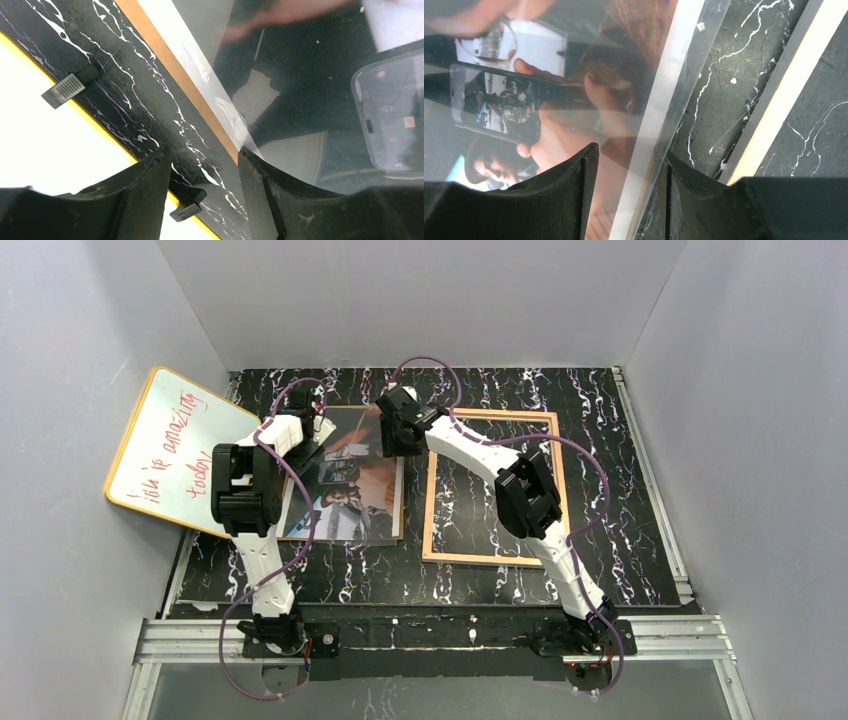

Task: Put the photo into the frame
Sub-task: Pick up the photo frame item at the center of the board.

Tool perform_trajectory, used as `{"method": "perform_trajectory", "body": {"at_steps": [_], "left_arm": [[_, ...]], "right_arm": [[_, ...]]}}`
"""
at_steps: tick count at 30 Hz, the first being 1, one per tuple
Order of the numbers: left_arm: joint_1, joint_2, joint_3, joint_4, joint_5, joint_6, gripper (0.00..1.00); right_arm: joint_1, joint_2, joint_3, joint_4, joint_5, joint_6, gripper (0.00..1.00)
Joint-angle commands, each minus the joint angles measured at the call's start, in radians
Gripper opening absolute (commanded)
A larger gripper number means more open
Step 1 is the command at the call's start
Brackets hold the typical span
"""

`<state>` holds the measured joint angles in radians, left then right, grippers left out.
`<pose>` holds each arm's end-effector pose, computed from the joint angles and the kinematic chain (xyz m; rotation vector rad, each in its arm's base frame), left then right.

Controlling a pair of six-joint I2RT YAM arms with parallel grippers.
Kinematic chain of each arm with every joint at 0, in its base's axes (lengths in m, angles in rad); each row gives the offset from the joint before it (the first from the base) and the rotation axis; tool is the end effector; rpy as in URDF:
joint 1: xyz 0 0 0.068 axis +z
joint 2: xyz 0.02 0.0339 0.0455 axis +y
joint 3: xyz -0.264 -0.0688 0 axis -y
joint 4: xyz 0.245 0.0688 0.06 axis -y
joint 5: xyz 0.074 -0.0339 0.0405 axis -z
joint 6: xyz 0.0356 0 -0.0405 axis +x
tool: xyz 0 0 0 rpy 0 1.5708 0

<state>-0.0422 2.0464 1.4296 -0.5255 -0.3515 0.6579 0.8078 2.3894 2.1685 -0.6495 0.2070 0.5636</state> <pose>0.4202 -0.0055 0.1577 0.8487 2.6364 0.6508 0.3751 0.3817 0.2155 -0.2061 2.4420 0.3695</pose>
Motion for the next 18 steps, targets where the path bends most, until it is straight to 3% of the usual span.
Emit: {"method": "perform_trajectory", "body": {"at_steps": [1, 12, 18], "left_arm": [[-0.01, 0.145, -0.079, -0.061, 0.236, -0.067, 0.52], [-0.01, 0.145, -0.078, -0.067, 0.238, -0.067, 0.52], [-0.01, 0.141, -0.077, -0.071, 0.235, -0.068, 0.52]], "right_arm": [[0.019, 0.037, 0.092, -0.044, 0.052, -0.037, 0.53], [0.056, 0.035, 0.084, -0.076, 0.153, -0.077, 0.55], [0.06, 0.024, 0.086, -0.058, 0.122, -0.085, 0.56]]}}
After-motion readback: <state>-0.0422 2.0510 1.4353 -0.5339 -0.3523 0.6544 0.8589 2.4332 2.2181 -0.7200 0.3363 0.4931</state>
